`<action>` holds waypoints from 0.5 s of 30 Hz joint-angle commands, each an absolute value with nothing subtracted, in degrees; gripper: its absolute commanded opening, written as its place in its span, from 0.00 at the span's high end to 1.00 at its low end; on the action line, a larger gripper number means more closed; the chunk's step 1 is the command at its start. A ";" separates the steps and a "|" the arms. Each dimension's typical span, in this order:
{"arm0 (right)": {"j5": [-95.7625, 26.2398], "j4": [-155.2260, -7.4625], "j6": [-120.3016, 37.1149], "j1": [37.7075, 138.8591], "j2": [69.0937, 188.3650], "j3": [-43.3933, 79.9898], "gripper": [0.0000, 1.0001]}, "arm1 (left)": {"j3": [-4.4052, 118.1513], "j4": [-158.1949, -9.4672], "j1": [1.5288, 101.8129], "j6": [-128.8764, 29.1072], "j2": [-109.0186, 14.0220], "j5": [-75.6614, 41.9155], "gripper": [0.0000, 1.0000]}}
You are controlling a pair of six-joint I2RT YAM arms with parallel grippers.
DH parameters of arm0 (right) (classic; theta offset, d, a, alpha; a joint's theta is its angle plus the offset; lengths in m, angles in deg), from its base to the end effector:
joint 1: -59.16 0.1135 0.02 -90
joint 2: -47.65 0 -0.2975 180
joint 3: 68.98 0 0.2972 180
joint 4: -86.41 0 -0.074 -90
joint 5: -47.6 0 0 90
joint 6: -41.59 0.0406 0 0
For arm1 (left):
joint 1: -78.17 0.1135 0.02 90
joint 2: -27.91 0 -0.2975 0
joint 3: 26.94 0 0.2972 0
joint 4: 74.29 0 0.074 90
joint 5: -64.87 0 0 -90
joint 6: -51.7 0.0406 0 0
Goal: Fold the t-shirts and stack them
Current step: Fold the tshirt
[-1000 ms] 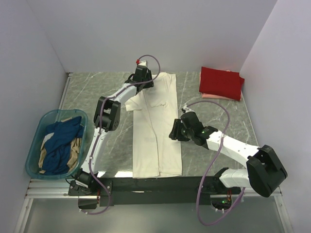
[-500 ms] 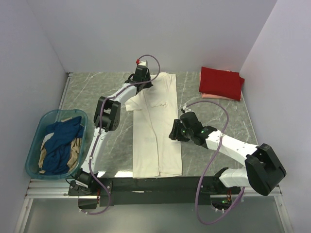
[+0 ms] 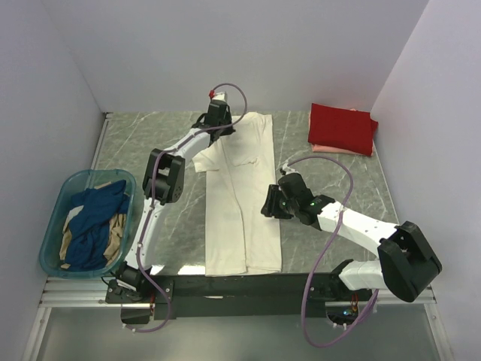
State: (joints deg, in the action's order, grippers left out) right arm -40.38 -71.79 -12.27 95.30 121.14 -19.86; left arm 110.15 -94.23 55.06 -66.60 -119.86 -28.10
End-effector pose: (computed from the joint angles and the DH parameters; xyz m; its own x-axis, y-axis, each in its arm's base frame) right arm 0.2297 0.1695 0.1934 -0.8297 0.1239 -0.5443 -0.1483 0.8911 0.4290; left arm 0.6100 -0.2580 0.1587 -0.5789 -0.2677 -0.7702 0.0869 0.9189 -0.3847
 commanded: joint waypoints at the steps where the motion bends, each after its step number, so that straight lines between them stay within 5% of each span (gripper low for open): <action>1: -40.91 -73.94 -12.55 95.46 121.30 -18.31 0.50 | 109.69 -90.94 54.79 -65.73 -111.84 -30.05 1.00; 15: -41.08 -73.24 -11.58 95.72 117.26 -22.27 0.50 | 105.64 -91.30 55.32 -66.78 -106.48 -33.40 1.00</action>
State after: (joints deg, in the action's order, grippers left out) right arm -40.45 -72.05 -11.98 95.30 119.28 -21.81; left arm 106.41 -92.61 55.06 -66.49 -110.13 -31.55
